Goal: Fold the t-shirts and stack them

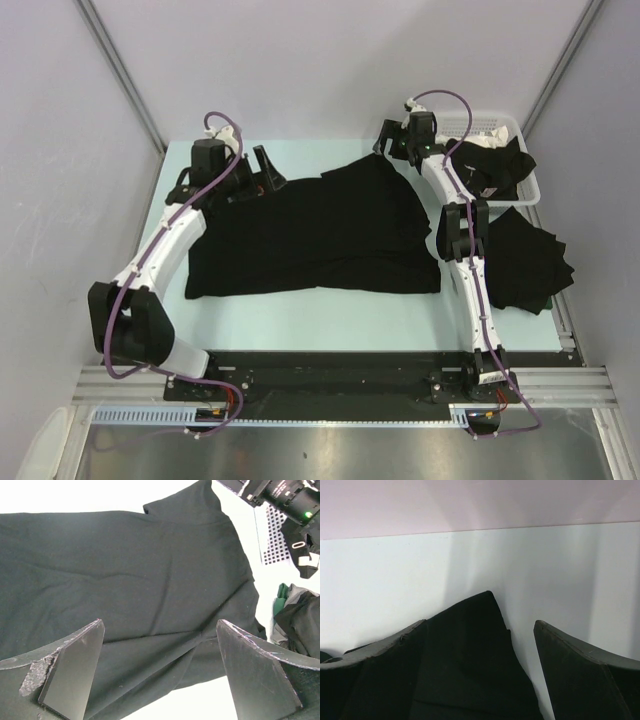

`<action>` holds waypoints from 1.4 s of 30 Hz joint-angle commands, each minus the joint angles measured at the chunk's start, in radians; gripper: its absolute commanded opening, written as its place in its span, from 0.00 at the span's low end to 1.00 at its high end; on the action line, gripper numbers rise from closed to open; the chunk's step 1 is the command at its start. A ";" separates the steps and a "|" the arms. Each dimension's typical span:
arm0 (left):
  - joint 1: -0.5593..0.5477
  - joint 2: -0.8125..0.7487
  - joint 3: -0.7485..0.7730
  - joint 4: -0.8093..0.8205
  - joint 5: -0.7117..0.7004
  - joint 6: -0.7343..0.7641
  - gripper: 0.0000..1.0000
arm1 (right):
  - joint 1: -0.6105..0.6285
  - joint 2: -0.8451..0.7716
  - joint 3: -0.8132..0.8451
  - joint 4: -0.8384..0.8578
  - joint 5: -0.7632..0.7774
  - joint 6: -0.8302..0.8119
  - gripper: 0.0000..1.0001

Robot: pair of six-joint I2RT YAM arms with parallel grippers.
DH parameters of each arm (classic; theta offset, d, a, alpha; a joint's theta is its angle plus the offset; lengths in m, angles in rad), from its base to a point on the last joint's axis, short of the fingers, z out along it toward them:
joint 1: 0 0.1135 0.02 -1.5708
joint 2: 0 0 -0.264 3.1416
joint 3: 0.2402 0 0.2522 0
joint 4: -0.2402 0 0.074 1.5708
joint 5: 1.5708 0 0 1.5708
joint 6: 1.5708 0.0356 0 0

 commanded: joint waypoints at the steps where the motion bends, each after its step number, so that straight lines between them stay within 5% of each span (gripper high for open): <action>1: -0.009 0.019 0.069 0.008 0.025 0.029 1.00 | -0.008 0.027 0.030 0.075 -0.029 0.045 0.92; 33: -0.011 0.093 0.181 0.006 0.085 0.049 0.99 | 0.003 0.042 -0.042 0.089 -0.037 0.114 0.86; 37: -0.011 0.087 0.168 0.009 0.085 0.049 1.00 | 0.004 0.044 -0.048 0.089 -0.043 0.104 0.79; 42: -0.011 0.082 0.162 0.009 0.083 0.049 0.99 | 0.006 0.047 -0.053 0.088 -0.053 0.118 0.58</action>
